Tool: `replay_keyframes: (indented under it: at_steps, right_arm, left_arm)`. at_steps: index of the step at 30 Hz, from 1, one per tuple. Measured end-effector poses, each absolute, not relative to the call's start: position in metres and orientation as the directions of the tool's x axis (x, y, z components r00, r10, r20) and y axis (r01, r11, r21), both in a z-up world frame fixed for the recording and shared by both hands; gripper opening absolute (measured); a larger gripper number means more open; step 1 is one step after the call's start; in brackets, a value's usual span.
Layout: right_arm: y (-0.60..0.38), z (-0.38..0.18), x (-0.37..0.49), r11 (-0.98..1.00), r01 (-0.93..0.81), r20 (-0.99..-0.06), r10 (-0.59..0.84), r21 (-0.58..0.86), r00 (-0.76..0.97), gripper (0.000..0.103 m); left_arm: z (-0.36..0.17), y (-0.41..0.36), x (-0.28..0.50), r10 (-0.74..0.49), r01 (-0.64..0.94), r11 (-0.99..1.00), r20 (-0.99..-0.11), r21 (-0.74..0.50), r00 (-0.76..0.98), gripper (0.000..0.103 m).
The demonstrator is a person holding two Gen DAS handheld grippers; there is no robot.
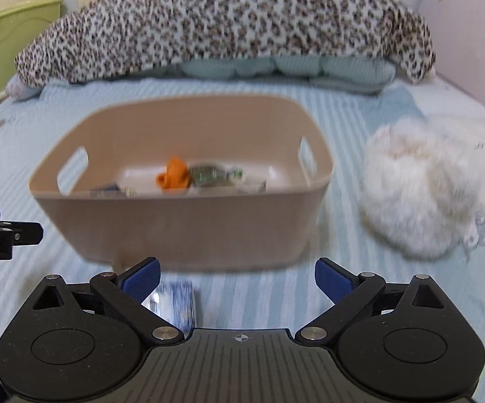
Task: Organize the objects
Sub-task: 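Move both grippers toward the blue patterned box and hair clip, then grasp the blue patterned box with the right gripper while the left grasps the beige hair clip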
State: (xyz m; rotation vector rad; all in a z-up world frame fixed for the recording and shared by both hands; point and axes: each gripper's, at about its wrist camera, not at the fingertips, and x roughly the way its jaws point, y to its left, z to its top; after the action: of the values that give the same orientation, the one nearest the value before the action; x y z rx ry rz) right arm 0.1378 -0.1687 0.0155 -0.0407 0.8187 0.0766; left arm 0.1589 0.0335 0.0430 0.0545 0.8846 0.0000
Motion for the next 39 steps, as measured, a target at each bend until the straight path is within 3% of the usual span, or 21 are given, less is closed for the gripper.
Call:
replay_keyframes:
  at_steps: [8, 25, 27, 29, 32, 39]
  right_arm:
    - [-0.158, -0.015, 0.136, 0.993, -0.117, -0.796, 0.066, -0.007, 0.602, 0.100]
    - [-0.119, -0.043, 0.151, 0.974, -0.226, -0.834, 0.130, 0.007, 0.536, 0.102]
    - [-0.118, -0.047, 0.153, 0.976, -0.219, -0.838, 0.112, -0.009, 0.534, 0.094]
    - [-0.119, -0.051, 0.154, 0.976, -0.220, -0.847, 0.115, -0.003, 0.519, 0.077]
    - [-0.124, -0.051, 0.153, 0.975, -0.221, -0.849, 0.117, 0.000, 0.515, 0.061]
    - [-0.144, -0.044, 0.149, 0.984, -0.177, -0.836, 0.078, -0.023, 0.543, 0.060]
  left_arm:
    - [0.008, 0.045, 0.150, 0.047, 0.011, 0.998, -0.812, 0.066, 0.581, 0.076]
    - [-0.018, 0.043, 0.161, 0.050, 0.019, 0.997, -0.840, 0.071, 0.541, 0.076]
    - [-0.019, 0.042, 0.161, 0.048, 0.024, 0.997, -0.841, 0.071, 0.540, 0.076]
    - [-0.019, 0.040, 0.162, 0.041, 0.030, 0.997, -0.841, 0.068, 0.540, 0.076]
    - [-0.022, 0.034, 0.161, 0.019, 0.051, 0.997, -0.845, 0.054, 0.535, 0.076]
    - [-0.025, 0.009, 0.156, -0.024, 0.120, 0.992, -0.835, 0.050, 0.549, 0.076]
